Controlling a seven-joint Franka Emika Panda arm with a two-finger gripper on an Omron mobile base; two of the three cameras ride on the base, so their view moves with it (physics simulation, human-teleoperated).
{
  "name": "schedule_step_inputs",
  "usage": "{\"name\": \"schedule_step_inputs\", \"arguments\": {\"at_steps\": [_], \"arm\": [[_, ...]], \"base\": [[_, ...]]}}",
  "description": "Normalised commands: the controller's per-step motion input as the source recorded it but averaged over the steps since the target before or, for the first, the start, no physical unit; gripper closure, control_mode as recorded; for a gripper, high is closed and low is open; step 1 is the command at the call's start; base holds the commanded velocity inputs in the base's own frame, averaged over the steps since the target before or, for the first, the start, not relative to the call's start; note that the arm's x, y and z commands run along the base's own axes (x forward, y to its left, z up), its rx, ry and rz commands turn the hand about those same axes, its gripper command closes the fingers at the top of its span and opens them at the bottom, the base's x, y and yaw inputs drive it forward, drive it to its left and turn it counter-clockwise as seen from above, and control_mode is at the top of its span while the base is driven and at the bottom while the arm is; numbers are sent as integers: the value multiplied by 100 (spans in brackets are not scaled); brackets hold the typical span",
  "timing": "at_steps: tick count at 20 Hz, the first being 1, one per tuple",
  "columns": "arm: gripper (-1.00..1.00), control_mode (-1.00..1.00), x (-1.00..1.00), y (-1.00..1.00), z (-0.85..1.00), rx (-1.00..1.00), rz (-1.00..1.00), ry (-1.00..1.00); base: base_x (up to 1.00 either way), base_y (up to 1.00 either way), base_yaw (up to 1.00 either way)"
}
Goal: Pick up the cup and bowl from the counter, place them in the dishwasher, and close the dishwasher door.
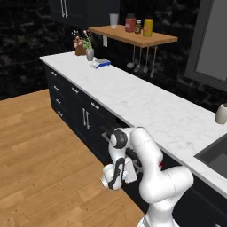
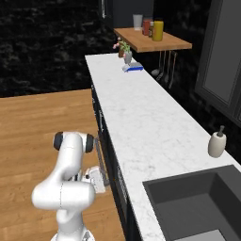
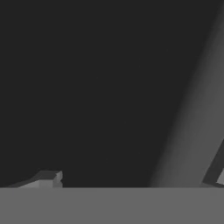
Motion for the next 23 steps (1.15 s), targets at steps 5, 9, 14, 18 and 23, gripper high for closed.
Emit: {"name": "schedule_step_inputs", "arguments": {"at_steps": [5, 9, 14, 18, 23], "arm": [[-100, -100, 100, -100, -77, 14, 0, 19], [-100, -100, 100, -100, -87, 15, 0, 22], [-100, -100, 100, -100, -99, 16, 0, 28], [-100, -100, 100, -100, -100, 17, 0, 32], [-100, -100, 26, -36, -30, 7, 1, 18]], "base": [[0, 0, 0], [0, 0, 0], [0, 0, 0], [0, 0, 0], [0, 0, 0]]}}
